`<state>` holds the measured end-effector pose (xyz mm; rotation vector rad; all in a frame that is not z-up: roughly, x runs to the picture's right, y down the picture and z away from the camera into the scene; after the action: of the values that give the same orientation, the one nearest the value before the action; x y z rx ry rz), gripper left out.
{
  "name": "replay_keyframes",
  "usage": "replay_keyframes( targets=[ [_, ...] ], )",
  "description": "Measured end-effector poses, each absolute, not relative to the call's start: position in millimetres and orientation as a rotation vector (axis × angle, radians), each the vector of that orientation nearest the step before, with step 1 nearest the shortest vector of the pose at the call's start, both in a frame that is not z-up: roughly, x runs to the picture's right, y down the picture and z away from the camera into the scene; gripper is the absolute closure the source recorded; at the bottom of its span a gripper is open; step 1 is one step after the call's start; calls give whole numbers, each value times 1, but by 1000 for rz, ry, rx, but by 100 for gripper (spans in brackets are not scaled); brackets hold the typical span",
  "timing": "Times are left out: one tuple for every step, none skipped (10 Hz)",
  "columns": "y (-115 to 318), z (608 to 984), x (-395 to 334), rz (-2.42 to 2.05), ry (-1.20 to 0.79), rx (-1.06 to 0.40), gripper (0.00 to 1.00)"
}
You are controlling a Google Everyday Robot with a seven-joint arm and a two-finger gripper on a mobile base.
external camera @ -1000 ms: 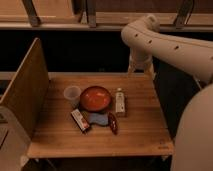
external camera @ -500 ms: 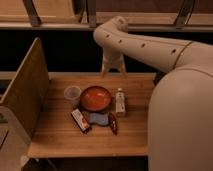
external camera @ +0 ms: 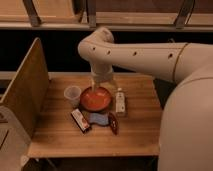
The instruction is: Move the arm in a circular motion
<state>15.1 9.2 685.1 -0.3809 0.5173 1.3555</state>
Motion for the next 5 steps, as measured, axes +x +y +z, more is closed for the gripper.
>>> replay_keyframes(
  targets=[
    [16, 680, 30, 1372, 549, -350, 35],
    [20, 673, 60, 1403, 605, -286, 35],
    [19, 669, 85, 1430, 652, -228, 35],
    [14, 666, 115, 1462, 710, -161, 35],
    [7, 667, 137, 1490, 757, -113, 35]
  ],
)
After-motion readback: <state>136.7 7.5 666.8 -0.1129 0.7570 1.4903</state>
